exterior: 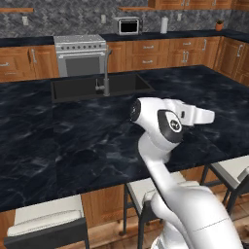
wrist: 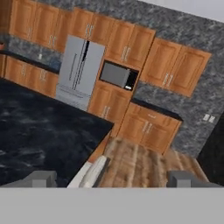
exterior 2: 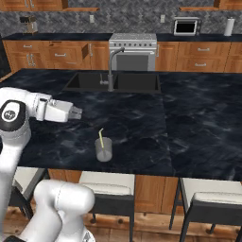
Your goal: Take a straw from the drawer in front and place it inside the glass cup on the dining counter.
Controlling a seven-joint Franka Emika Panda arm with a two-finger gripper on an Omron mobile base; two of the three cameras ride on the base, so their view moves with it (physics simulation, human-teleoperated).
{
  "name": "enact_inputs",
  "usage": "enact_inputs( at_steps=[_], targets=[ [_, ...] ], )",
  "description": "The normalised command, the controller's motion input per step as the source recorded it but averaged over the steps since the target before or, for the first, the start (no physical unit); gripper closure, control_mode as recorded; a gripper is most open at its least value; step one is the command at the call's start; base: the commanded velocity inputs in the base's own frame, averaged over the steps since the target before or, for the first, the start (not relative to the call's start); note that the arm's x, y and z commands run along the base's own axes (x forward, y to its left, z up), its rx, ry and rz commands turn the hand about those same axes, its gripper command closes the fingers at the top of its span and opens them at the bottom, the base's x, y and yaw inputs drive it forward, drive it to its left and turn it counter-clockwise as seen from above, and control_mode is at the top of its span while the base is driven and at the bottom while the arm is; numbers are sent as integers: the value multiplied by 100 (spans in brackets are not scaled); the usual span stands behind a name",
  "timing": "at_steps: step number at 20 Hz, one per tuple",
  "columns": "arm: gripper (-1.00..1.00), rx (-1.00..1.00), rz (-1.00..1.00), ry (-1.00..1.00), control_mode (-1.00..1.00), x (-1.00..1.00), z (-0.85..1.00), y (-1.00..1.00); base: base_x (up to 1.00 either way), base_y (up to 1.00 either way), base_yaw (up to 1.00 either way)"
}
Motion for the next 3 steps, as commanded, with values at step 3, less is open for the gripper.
enact_inputs(
  at_steps=[3],
  targets=[
    [-100, -1, 0, 10, -100, -74, 69, 0, 0, 0, 0]
  ],
)
